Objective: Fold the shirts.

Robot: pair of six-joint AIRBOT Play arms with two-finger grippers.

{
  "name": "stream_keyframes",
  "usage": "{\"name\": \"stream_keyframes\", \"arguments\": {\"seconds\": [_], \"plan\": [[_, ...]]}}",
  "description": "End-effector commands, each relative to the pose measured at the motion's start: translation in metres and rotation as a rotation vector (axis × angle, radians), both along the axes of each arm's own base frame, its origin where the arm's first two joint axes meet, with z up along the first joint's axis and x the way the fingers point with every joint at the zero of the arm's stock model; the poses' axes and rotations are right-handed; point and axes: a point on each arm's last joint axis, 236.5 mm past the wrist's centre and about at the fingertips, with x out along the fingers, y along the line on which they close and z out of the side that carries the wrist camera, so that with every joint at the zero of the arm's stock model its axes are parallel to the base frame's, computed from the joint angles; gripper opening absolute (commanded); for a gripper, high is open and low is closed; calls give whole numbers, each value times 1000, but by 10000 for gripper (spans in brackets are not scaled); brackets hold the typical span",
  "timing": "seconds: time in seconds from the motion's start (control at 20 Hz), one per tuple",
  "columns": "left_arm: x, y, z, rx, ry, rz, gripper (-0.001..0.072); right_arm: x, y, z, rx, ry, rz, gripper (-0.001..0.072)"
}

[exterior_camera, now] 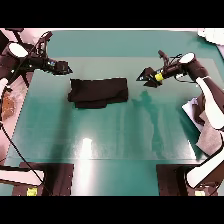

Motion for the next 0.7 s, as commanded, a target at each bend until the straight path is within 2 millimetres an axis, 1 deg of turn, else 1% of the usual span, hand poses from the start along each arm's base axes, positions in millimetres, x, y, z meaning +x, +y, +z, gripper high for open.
{"name": "stream_keyframes", "arguments": {"seconds": [0.0, 0.05, 0.25, 0.3, 0.45, 0.65], "plan": [[0, 0, 1, 1, -3, -1, 247, -1, 7, -34, -12, 29, 49, 697], [0, 0, 1, 1, -2, -1, 248, 2, 13, -39, -6, 35, 62, 697], [0, 0, 1, 1, -1, -1, 248, 20, 51, -36, 161, 56, 52, 697], [0, 0, 1, 1, 0, -2, 248, 22, 55, -39, 171, 68, 55, 697], [-1, 0, 0, 1, 1, -3, 248, 10, 75, -45, 173, 99, 105, 697], [-1, 0, 0, 0, 1, -3, 248, -4, 104, -47, 167, 98, 157, 697]]}}
